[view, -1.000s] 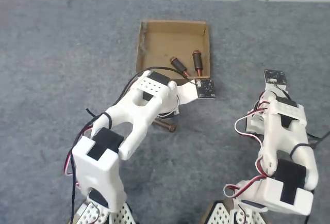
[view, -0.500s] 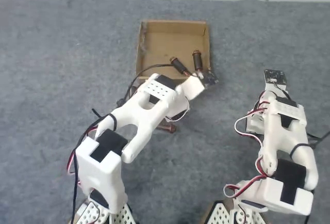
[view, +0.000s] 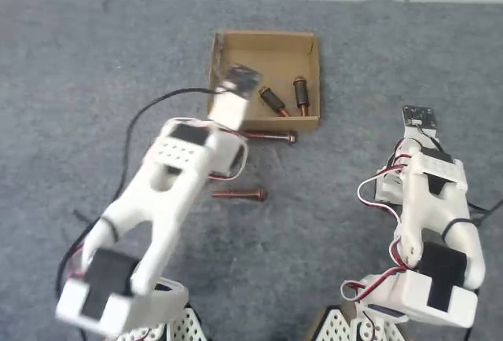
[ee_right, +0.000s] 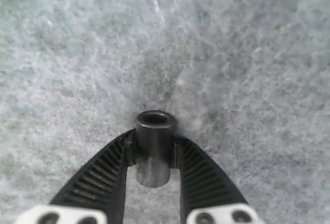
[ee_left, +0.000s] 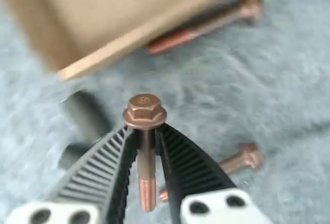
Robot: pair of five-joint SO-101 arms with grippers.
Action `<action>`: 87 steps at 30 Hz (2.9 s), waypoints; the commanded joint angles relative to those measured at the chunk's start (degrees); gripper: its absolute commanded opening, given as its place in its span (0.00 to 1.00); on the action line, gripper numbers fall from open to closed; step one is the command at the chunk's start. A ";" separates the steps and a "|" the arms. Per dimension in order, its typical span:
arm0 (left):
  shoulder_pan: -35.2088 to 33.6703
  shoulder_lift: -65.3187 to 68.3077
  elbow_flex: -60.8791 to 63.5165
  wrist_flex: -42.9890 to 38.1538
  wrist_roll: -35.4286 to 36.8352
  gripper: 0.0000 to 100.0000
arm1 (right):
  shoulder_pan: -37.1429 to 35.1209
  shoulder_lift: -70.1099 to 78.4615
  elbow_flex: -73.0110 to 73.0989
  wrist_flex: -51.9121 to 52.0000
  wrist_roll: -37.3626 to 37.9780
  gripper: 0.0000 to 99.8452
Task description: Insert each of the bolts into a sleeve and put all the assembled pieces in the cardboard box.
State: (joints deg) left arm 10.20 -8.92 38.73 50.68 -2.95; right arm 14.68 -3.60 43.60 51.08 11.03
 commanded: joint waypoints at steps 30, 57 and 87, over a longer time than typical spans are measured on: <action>-36.84 -19.16 23.25 -9.76 5.10 0.01 | -16.48 -2.24 -0.09 -41.10 0.70 0.01; -36.57 -19.08 23.34 -9.76 4.92 0.01 | -36.62 -2.24 20.48 -104.75 0.44 0.01; -35.16 -19.08 23.34 -10.02 4.84 0.01 | -49.89 -2.86 49.05 -126.99 -12.66 0.01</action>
State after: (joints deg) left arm -25.49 -24.84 62.55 42.33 2.86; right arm -34.73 -3.52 91.69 -72.79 -1.10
